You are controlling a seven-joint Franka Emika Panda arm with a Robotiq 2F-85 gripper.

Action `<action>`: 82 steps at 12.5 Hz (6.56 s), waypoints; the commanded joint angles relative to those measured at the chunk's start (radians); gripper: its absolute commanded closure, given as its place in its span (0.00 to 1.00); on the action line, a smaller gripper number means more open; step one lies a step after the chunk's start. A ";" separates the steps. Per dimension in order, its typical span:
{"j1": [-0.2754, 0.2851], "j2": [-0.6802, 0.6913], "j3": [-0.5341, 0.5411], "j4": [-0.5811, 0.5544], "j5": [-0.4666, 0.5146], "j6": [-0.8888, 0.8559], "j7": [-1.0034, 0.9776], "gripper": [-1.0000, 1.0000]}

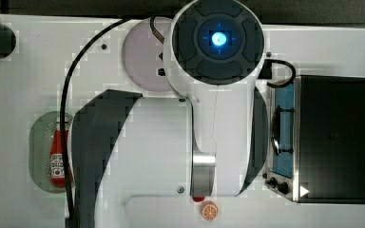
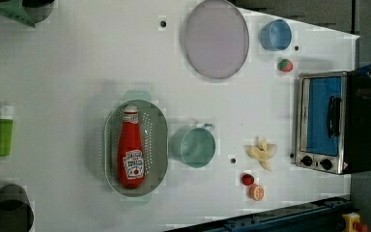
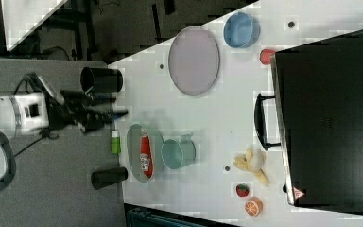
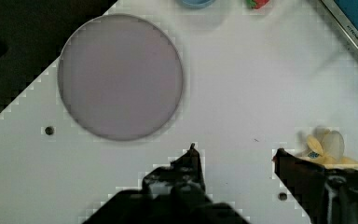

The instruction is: Pick ketchup from strainer and place it on the table

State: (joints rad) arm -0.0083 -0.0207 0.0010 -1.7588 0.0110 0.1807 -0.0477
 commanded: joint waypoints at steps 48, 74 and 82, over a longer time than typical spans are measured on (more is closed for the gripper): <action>0.107 0.336 0.660 -0.426 -0.152 0.715 0.334 0.37; -0.129 0.289 0.050 -0.566 -0.007 0.716 -0.460 0.37; -0.130 0.353 0.048 -0.561 -0.006 0.808 -0.456 0.00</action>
State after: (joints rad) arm -0.1311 0.4058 0.0558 -2.3398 0.0006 0.9775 -0.4695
